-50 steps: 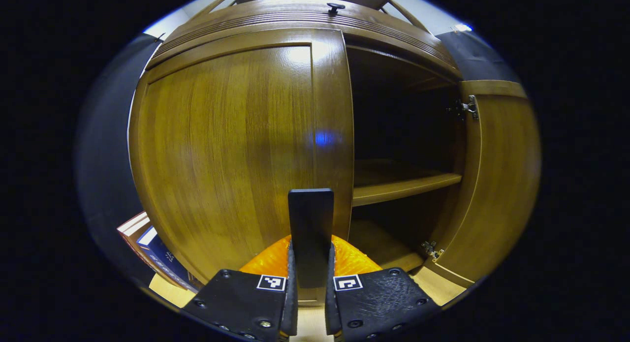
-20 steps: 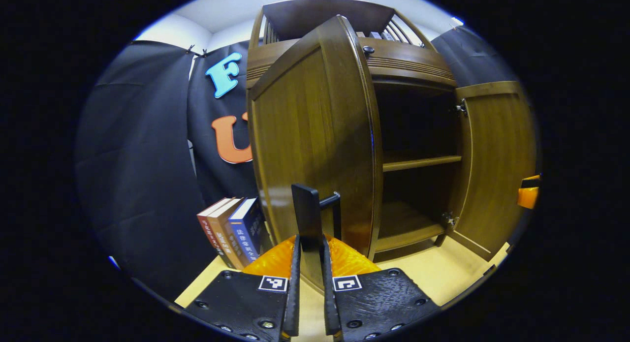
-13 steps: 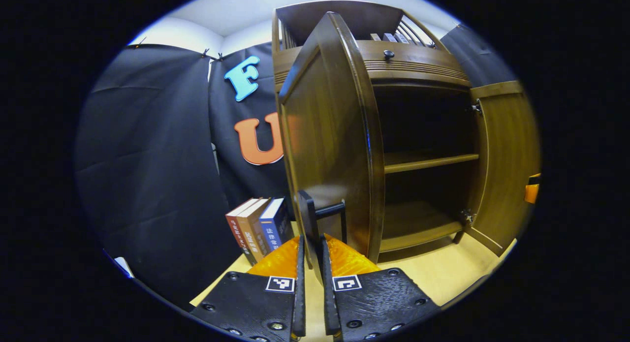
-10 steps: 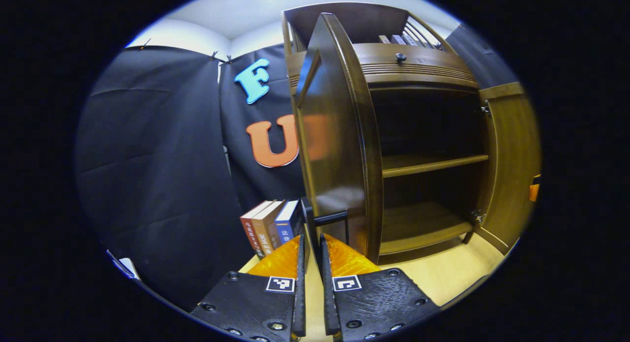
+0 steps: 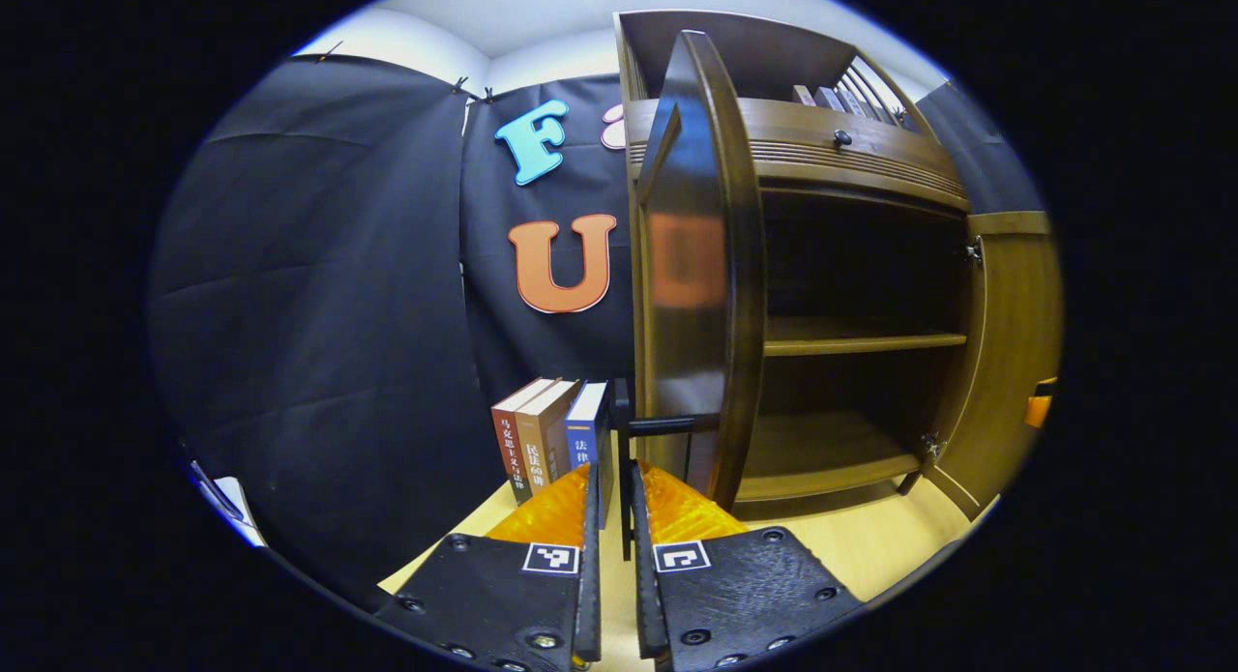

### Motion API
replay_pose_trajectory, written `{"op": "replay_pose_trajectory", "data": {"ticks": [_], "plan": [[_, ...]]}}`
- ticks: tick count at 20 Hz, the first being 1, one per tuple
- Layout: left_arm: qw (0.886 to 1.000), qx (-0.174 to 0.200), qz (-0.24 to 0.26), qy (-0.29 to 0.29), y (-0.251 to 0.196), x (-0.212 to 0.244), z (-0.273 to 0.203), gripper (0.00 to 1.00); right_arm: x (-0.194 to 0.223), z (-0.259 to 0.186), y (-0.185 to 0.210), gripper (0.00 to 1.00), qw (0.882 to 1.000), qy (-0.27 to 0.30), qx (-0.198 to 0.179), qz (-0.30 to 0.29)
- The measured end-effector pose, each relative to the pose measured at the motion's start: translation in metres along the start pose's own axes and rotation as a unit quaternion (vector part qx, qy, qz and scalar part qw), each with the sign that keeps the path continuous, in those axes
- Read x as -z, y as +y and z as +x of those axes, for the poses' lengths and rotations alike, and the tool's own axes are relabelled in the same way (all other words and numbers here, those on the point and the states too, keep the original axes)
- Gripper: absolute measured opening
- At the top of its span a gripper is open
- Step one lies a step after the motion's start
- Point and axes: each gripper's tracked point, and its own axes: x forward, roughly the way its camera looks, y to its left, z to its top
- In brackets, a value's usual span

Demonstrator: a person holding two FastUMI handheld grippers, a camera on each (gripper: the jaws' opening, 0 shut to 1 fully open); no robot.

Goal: Open the right door of the double-door shoe cabinet with the right hand, and open the left door with the left hand.

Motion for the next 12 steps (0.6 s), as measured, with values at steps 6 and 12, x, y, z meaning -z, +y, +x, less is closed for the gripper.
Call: {"op": "replay_pose_trajectory", "data": {"ticks": [6, 12], "plan": [[0.998, -0.062, -0.008, -0.008, 0.052, -0.003, -0.012, 0.08, -0.01, 0.005, 0.007, 0.77, 1.0, -0.005, -0.003, -0.005], [0.993, -0.103, -0.023, -0.049, 0.068, -0.033, -0.036, 0.12, -0.032, 0.0, 0.005, 0.77, 1.0, -0.03, 0.002, -0.01]]}}
